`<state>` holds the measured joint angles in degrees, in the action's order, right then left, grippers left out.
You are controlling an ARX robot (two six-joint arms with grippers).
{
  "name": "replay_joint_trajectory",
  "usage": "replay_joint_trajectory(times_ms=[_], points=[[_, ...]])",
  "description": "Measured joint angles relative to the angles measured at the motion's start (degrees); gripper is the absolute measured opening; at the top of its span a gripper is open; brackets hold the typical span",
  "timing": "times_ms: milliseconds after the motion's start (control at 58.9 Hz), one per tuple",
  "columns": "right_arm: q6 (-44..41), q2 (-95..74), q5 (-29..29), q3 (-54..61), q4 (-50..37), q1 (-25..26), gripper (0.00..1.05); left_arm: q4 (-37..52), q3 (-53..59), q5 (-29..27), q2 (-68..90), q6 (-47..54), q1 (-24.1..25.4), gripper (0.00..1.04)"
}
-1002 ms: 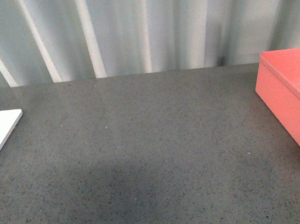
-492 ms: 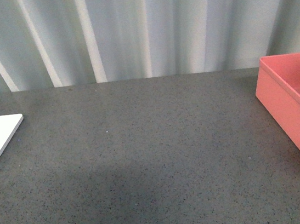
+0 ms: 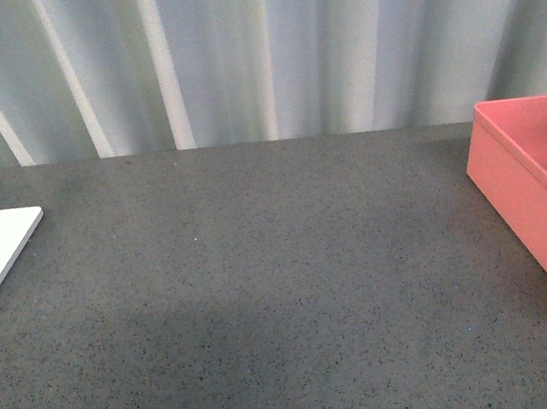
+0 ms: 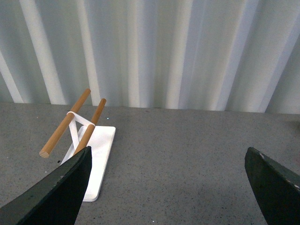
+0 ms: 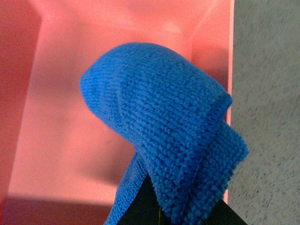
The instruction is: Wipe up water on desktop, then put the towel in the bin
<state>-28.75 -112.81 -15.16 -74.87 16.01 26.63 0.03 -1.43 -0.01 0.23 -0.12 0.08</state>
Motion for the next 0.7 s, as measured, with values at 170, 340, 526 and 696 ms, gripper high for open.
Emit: replay_joint_trajectory(times_ms=[170, 340, 526, 696], points=[[1.90, -3.85, 2.23, 0.39, 0.61, -0.48, 0.04, 0.00, 0.00, 0.00, 0.00, 0.00, 0.00, 0.98], [2.62, -4.66, 1.53, 1.97, -0.46, -1.22, 0.11, 0.00, 0.00, 0.00, 0.00, 0.00, 0.00, 0.98], [3.41, -4.68, 1.46, 2.12, -1.03, -2.10, 0.40, 0.00, 0.00, 0.00, 0.00, 0.00, 0.00, 0.98], [4.83, -4.68, 0.42, 1.77, -0.02, -2.43, 0.64, 0.00, 0.00, 0.00, 0.00, 0.00, 0.00, 0.98]])
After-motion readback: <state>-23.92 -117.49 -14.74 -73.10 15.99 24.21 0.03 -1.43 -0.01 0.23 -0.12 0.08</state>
